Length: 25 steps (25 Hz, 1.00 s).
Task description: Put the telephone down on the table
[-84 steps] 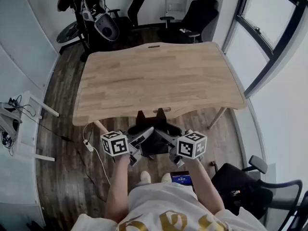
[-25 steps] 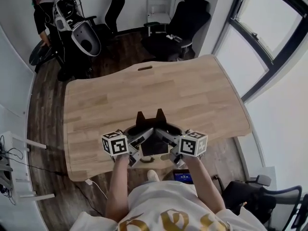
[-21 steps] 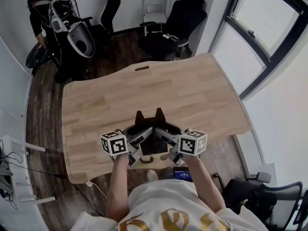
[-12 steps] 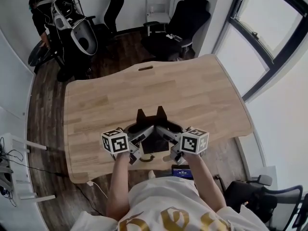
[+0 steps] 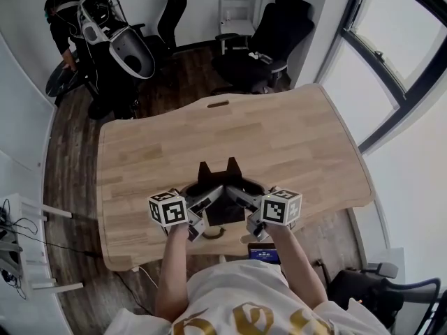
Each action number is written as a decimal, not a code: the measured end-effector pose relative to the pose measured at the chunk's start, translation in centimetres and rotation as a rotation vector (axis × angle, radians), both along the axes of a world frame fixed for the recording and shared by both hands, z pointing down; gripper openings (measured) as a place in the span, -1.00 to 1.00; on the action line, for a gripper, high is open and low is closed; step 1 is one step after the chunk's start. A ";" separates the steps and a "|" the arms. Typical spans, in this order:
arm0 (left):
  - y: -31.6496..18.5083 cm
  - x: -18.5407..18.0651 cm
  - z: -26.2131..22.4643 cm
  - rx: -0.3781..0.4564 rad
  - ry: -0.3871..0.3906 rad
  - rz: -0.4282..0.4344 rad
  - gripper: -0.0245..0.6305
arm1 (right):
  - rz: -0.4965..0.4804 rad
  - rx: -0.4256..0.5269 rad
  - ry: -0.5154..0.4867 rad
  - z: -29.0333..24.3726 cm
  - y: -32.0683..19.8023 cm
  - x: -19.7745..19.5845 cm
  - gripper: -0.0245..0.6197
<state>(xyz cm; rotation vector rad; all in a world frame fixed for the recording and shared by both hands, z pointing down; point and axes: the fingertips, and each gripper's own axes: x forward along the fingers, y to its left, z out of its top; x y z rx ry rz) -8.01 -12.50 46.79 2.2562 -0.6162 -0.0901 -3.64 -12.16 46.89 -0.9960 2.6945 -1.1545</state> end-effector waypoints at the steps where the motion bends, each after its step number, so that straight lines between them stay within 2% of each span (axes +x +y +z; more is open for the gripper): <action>1: -0.2 -0.2 0.2 -0.002 -0.005 -0.001 -0.19 | -0.003 -0.006 -0.005 0.2 -0.2 -0.2 -0.22; 7: -1.2 -1.1 0.9 -0.017 -0.007 -0.012 -0.19 | -0.015 -0.018 -0.005 0.8 -1.3 -1.1 -0.22; 25: -2.7 -0.6 4.6 -0.094 -0.005 -0.002 -0.19 | -0.020 -0.090 0.003 4.5 -2.8 -0.6 -0.22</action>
